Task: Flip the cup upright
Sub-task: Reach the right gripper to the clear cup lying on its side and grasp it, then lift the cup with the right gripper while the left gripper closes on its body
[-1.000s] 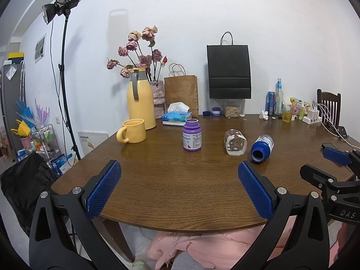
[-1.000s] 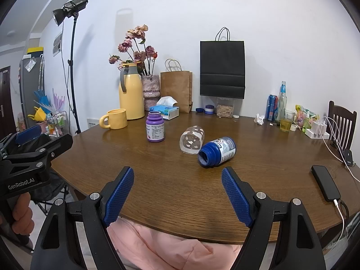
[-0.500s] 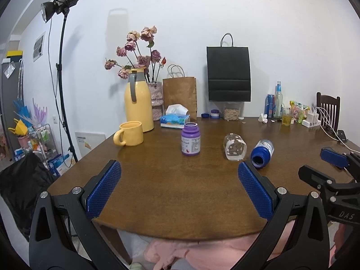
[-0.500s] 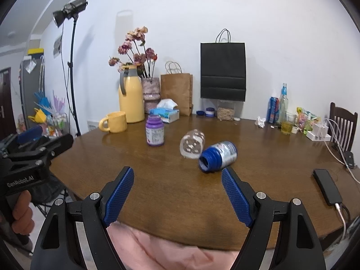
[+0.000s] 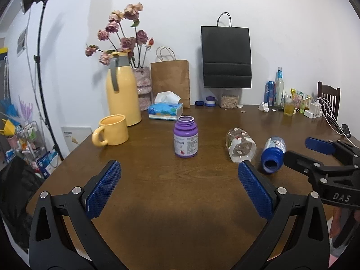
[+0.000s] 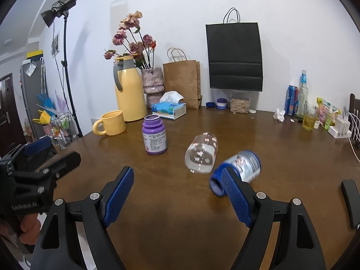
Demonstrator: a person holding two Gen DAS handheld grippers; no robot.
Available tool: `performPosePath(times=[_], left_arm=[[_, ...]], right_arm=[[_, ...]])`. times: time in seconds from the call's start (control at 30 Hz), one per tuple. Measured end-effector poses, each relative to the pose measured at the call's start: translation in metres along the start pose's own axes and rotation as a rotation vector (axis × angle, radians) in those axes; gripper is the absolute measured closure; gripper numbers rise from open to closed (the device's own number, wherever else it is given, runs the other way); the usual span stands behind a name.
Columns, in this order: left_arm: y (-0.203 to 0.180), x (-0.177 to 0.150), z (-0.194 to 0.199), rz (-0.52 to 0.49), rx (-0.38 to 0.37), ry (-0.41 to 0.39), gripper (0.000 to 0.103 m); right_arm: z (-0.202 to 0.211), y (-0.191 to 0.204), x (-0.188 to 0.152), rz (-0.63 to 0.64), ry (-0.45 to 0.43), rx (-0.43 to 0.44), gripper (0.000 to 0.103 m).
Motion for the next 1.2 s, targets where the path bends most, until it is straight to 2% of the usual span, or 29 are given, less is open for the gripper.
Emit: performPosePath(times=[0.23, 0.4, 0.53, 0.57, 0.6, 0.8, 0.87, 0.97, 1.07, 1.17, 1.2], left_arm=[[0.002, 0.026, -0.048, 0.012, -0.028, 0.009, 0.0], [-0.005, 0.05, -0.088, -0.035, -0.059, -0.001, 0.0], [-0.01, 0.063, -0.118, -0.041, -0.094, 0.013, 0.0], [-0.012, 0.065, -0.127, -0.034, -0.103, 0.028, 0.0], [-0.012, 0.064, -0.133, -0.027, -0.103, 0.04, 0.0], [-0.011, 0.058, -0.149, 0.008, -0.116, 0.077, 0.0], [-0.012, 0.056, -0.149, 0.0, -0.116, 0.077, 0.0], [-0.011, 0.056, -0.147, -0.001, -0.13, 0.076, 0.0], [-0.002, 0.053, -0.145, 0.037, -0.177, 0.083, 0.0], [0.017, 0.045, -0.147, 0.078, -0.154, 0.117, 0.004], [0.024, 0.041, -0.149, 0.098, -0.159, 0.137, 0.006]], right_arm=[[-0.072, -0.009, 0.026, 0.002, 0.08, 0.021, 0.019], [-0.142, -0.028, 0.034, -0.023, 0.203, -0.037, 0.019], [-0.182, -0.039, 0.029, -0.024, 0.297, -0.108, 0.02], [-0.189, -0.041, 0.026, -0.026, 0.321, -0.116, 0.032], [-0.195, -0.044, 0.024, -0.026, 0.334, -0.12, 0.037], [-0.197, -0.039, 0.024, 0.034, 0.329, -0.107, 0.038], [-0.197, -0.038, 0.024, 0.032, 0.333, -0.084, 0.039], [-0.193, -0.027, 0.02, 0.027, 0.341, 0.02, 0.041], [-0.186, -0.011, 0.012, 0.061, 0.346, 0.126, 0.041], [-0.176, 0.006, 0.003, 0.121, 0.34, 0.186, 0.041], [-0.171, 0.017, -0.002, 0.153, 0.342, 0.237, 0.041]])
Point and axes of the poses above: each gripper's, at about its wrist camera, not at the fingertips, and z roughly against the way its jaws point, y to its left, x to its top, the point moved 6 cm from there along -z, roughly the way its jaws point, and after that the axes turned 7 degrees about -z, right-handed, at the moved point
